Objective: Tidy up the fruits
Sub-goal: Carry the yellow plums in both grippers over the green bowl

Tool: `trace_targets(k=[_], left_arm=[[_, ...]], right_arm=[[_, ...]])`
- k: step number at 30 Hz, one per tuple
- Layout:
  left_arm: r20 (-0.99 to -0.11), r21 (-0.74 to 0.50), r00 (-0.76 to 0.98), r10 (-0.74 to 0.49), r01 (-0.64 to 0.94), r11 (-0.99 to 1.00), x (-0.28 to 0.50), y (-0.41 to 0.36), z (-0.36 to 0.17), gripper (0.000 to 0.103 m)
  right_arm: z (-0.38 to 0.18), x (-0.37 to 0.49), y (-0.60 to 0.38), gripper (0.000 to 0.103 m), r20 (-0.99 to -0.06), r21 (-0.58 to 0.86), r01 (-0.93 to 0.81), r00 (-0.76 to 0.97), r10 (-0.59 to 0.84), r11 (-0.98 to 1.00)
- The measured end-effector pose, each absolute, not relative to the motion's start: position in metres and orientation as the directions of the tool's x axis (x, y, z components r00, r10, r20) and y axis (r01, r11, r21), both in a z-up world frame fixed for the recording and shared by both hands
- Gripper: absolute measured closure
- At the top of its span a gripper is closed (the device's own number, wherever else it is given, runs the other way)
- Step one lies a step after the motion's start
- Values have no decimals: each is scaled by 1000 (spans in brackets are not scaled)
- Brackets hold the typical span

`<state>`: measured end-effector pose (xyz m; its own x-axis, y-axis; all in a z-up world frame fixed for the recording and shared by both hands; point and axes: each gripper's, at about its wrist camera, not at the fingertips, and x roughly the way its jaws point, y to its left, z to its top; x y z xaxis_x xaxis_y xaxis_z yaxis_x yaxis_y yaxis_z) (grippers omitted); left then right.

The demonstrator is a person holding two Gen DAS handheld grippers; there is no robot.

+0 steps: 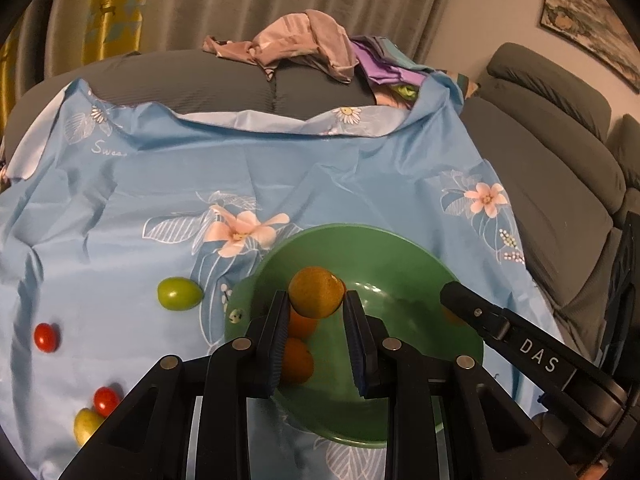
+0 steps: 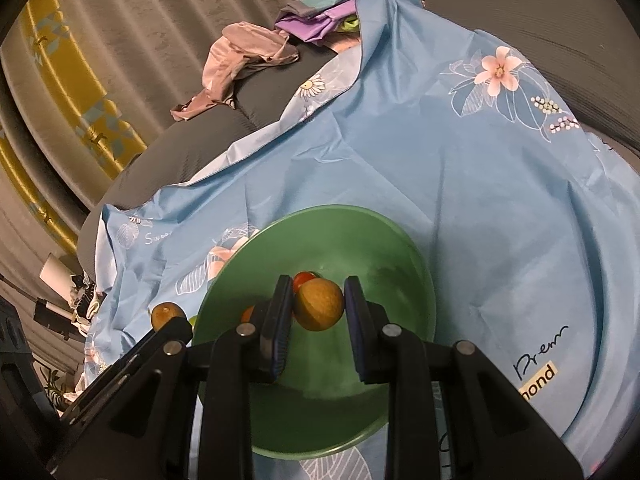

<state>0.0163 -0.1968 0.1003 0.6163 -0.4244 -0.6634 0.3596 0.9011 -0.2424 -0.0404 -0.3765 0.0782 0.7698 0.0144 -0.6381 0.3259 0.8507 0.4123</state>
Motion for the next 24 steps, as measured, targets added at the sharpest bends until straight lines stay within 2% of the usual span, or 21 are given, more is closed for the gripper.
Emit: trace_targets(k=[24], left_arm=[[-690,-216,587,-424,392,894,13,-219,91,76]], right_arm=[[69,-39,-383,76,-674,394,377,738,-15,838]])
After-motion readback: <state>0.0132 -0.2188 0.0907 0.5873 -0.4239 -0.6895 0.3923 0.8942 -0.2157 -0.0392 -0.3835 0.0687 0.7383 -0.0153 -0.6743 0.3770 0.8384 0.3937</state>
